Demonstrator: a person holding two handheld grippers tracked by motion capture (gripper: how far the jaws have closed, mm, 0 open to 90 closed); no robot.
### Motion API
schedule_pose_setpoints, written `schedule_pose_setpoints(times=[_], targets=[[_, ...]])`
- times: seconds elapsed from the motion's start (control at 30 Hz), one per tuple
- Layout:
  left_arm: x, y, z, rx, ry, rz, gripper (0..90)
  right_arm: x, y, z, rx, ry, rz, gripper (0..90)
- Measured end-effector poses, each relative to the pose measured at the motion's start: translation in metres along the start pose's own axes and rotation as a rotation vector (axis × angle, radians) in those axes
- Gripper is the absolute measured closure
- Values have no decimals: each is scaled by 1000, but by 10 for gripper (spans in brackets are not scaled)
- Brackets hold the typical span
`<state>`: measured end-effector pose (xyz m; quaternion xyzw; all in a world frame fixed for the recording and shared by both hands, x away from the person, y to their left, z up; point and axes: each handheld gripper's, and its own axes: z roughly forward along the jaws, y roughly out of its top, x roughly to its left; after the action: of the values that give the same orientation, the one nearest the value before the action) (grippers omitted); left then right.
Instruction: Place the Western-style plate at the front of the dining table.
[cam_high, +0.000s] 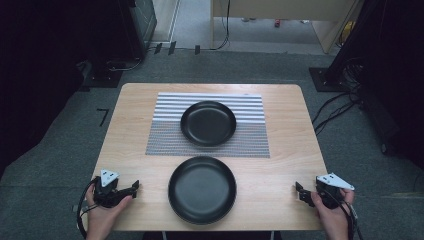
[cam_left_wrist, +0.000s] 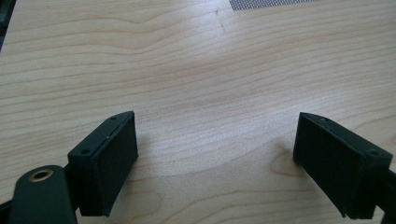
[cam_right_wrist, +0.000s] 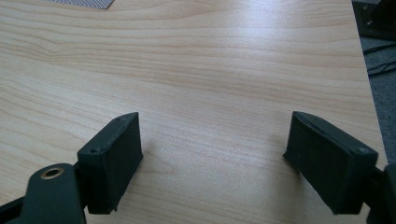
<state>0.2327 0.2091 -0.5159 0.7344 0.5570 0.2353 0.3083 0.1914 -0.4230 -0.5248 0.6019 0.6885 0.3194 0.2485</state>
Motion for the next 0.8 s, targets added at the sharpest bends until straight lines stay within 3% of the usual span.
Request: schedule_pose_setpoints(times=[0.8], targets=[[1,-1,2,-20,-4,3,135,2,0,0,5,-12,-3,167]])
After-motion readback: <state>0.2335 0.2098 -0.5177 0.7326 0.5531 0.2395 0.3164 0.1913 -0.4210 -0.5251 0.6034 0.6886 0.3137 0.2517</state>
